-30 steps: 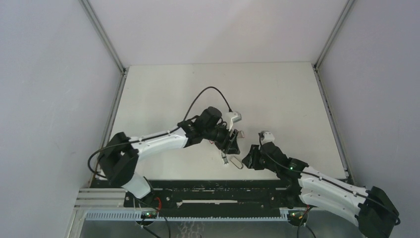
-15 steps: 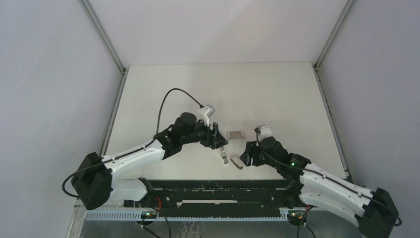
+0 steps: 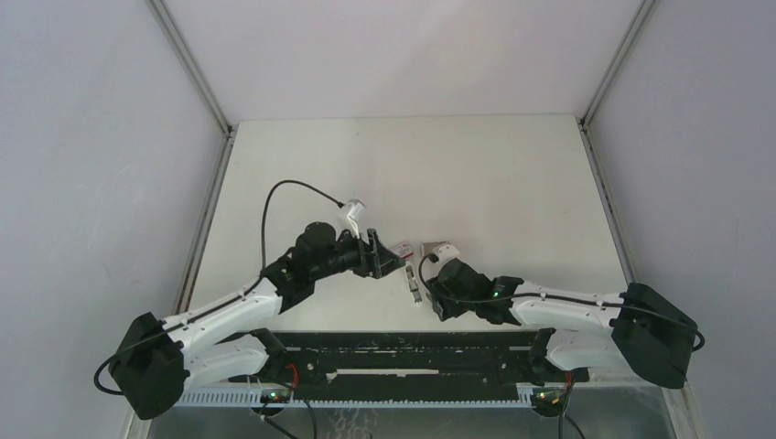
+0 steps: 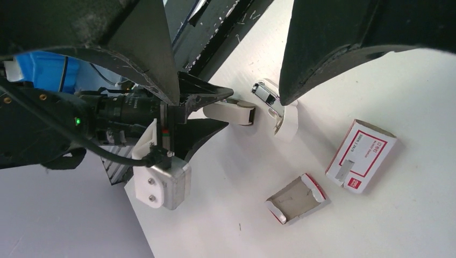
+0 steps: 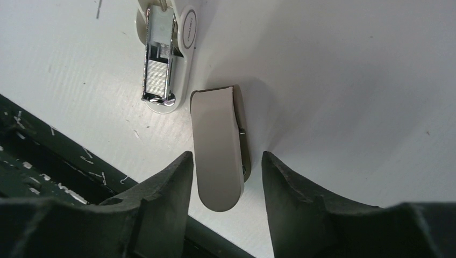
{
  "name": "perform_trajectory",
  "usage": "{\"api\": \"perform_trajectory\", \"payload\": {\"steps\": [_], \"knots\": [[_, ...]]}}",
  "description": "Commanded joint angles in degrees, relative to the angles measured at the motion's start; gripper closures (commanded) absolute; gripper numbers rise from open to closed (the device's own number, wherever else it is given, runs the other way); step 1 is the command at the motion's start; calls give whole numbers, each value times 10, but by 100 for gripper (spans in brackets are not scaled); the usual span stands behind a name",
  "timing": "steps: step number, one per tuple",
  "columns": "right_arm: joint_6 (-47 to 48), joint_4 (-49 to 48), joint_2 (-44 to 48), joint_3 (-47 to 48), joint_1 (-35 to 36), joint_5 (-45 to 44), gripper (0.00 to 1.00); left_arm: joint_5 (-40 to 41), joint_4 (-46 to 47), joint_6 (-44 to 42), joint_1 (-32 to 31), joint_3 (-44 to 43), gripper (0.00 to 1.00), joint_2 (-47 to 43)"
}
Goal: Load the staples into the stapler
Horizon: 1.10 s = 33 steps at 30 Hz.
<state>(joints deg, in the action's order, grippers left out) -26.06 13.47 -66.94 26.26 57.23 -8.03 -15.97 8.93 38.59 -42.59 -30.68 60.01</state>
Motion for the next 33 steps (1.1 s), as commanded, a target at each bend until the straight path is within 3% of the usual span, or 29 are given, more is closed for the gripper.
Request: {"api": "perform_trajectory", "payload": {"steps": [1,6,12,18,26,33], "knots": [[17,-14,-21,30,23,-40,53,5,29,38,8,15,28,-27],[17,-12,-47,31,42,-55,57,2,43,68,8,31,28,-44],[20,-3,-63,45,56,-75,77,-1,52,96,8,55,28,-60],[58,3,14,53,57,-29,88,-38,122,180,8,100,29,-72],[132,-20,119,55,58,66,91,-86,149,224,-7,106,29,-57],[165,-53,151,55,72,84,91,-106,179,244,-21,106,29,-22]]}}
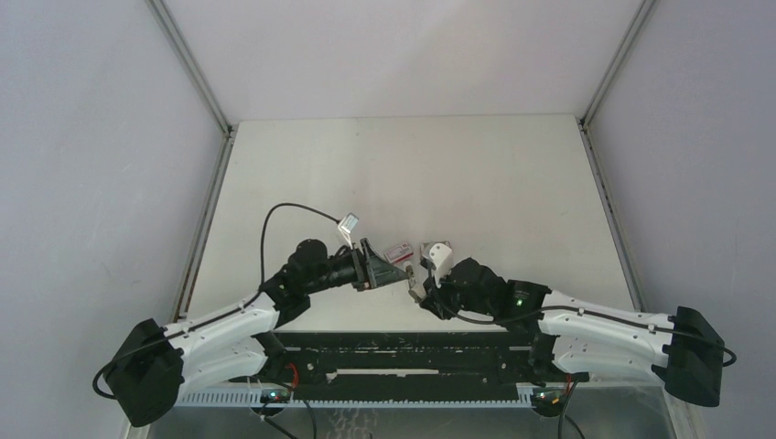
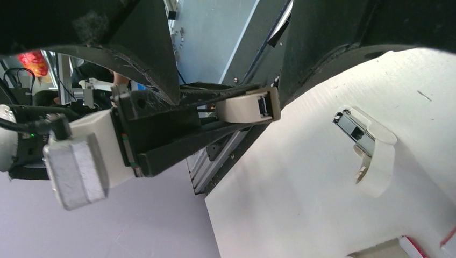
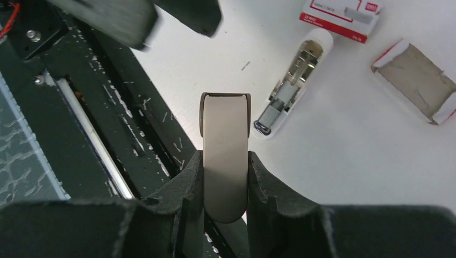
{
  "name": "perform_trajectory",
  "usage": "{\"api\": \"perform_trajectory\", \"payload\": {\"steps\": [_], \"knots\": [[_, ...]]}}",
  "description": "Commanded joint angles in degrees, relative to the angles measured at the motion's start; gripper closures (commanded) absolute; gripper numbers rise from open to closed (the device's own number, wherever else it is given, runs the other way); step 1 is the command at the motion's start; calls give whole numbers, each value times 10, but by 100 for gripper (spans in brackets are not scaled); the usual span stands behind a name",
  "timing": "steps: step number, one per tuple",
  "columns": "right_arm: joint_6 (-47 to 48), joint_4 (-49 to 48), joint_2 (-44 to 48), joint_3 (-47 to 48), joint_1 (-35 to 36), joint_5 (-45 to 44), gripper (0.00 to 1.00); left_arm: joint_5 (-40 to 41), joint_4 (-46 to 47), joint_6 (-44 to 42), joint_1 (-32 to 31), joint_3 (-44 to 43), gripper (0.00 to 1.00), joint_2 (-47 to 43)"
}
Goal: Load the staples into the stapler
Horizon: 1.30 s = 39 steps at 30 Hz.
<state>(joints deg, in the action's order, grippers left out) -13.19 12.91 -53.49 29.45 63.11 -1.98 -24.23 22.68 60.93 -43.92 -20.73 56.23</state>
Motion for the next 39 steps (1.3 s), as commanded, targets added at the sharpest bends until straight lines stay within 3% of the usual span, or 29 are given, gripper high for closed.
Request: {"api": "perform_trajectory", "payload": {"steps": [1,13,20,28,33,35,39], "knots": [[40,-51,19,24,16,23,91,-25,44,24,-10,8,29,20],[83,-74,30,42,37,12,92,-35,47,31,-32,7,31,58],[100,-83,22,50,40,16,92,-51,76,48,-35,8,44,68],[110,-90,5,52,41,5,92,-80,120,78,-47,13,49,87],[106,-90,-1,52,41,-13,92,-83,121,84,-49,20,68,75],[97,-90,-2,52,41,-20,85,-79,122,86,-49,20,80,71],[71,-91,5,52,41,-9,47,-58,126,89,-48,22,93,58]]}}
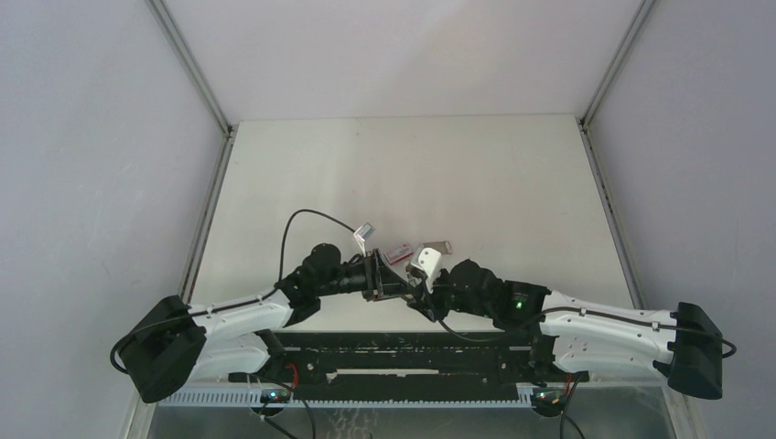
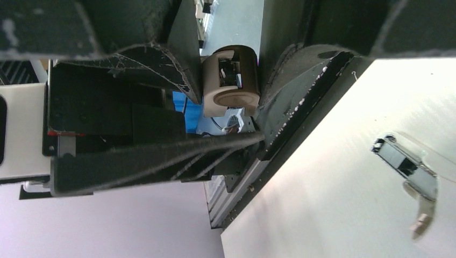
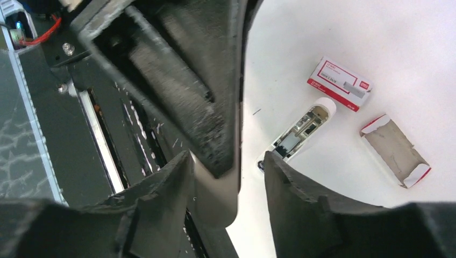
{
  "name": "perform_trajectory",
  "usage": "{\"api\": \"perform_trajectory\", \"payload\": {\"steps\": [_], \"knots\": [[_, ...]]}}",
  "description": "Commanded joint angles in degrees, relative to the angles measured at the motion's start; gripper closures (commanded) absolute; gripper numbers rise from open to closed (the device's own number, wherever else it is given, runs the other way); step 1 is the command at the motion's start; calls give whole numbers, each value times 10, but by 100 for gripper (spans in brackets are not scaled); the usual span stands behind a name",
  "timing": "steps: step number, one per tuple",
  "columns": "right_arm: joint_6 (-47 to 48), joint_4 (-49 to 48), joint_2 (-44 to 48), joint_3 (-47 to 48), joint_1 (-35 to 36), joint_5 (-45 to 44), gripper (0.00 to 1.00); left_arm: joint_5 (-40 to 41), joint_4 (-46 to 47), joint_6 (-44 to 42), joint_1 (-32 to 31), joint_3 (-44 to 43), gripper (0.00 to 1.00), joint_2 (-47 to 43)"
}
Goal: Load the staples into the stapler
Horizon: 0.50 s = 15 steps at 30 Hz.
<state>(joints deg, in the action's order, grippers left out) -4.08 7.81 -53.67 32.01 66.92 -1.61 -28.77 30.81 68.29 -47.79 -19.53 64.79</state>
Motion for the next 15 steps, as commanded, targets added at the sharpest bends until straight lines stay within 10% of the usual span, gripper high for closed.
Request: {"api": "perform_trajectory", "payload": {"steps": [1,15], "knots": [[-27,-41,12,26,1,-4,41,-9,50,15,-9,11,96,-32],[-199,-104,9,10,-217,493,24,-56,29,-99,-4,-9,100,-94]]}}
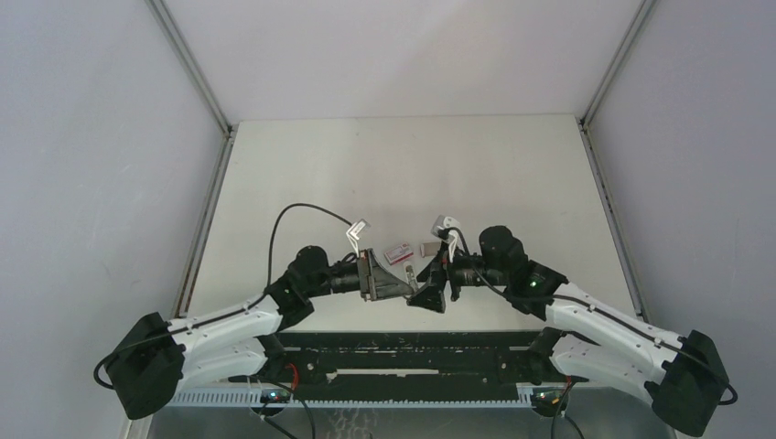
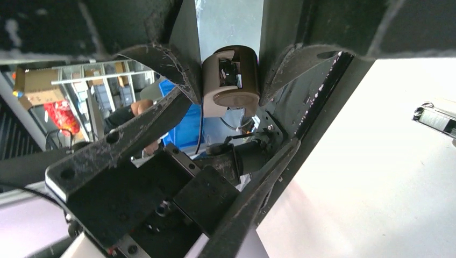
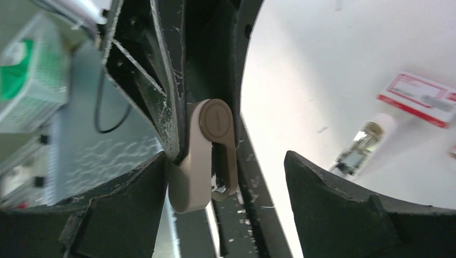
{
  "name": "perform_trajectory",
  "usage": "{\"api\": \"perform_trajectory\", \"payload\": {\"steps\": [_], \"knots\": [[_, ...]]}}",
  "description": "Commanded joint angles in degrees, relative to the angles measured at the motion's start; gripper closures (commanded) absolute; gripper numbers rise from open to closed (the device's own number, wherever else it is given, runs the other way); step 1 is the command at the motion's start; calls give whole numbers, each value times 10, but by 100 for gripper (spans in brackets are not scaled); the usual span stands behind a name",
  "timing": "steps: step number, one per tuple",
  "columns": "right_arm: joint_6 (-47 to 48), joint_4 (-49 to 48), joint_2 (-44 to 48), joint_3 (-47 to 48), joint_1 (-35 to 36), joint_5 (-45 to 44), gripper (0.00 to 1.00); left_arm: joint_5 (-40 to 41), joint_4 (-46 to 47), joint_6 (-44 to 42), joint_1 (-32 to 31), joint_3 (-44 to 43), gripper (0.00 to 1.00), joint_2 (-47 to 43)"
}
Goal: Load the staples into the stapler
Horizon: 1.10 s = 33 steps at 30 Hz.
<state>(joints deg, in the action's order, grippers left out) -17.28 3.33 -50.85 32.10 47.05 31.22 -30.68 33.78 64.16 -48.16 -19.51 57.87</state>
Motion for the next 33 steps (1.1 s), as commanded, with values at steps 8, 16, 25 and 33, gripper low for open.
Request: {"api": "perform_trajectory", "payload": {"steps": [8,16,25,33], "knots": [[-135,-109,-69,20,-16,230,29,-45,-51,-109,0,-26,100,-51],[-133,-105,-116,21,4,245,70,-45,-50,-110,0,-27,100,-71],[-142,-119,-102,21,-3,240,100,-38,-51,-104,0,-25,100,-81],[-149,-128,-107,21,-2,272,25,-37,-60,-106,0,-34,100,-86]]}}
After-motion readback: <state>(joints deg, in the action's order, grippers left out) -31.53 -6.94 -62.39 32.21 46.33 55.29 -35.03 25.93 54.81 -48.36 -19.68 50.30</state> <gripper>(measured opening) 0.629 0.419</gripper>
